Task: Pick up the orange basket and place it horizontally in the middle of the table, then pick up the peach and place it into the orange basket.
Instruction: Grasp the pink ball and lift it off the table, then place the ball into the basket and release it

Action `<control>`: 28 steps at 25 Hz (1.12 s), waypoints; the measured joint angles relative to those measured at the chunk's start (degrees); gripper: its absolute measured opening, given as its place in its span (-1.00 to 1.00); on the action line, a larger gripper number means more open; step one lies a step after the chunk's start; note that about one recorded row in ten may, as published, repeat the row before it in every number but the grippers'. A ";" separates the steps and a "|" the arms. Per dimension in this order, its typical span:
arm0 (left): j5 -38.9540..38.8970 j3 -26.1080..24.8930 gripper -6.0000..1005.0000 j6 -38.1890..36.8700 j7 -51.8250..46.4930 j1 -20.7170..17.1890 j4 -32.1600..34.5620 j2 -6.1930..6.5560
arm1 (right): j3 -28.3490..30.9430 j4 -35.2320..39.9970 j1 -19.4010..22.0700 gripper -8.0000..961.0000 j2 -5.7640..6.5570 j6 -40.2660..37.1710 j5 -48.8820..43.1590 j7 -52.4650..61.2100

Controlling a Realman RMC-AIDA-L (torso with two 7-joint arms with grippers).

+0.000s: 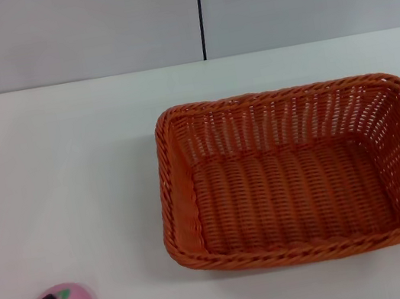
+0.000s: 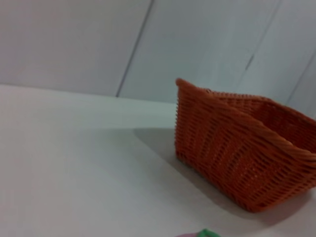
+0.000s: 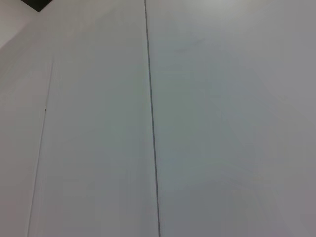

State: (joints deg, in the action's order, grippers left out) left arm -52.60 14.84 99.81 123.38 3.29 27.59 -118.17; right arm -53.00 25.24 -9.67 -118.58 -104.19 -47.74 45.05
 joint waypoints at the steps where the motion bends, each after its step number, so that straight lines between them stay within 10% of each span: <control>1: -0.03 0.29 0.48 -0.18 0.00 0.04 -0.04 -0.02 | 0.00 -0.19 0.00 0.09 0.01 0.02 0.00 -0.01; 28: -0.68 -14.40 -0.53 7.98 2.83 5.34 -1.86 0.20 | 19.81 -21.07 -0.83 0.08 -0.43 -0.02 0.72 -7.28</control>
State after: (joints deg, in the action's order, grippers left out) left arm -53.29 0.44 107.80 126.21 8.63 25.73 -117.97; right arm -33.18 4.17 -10.49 -119.01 -104.20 -47.02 37.77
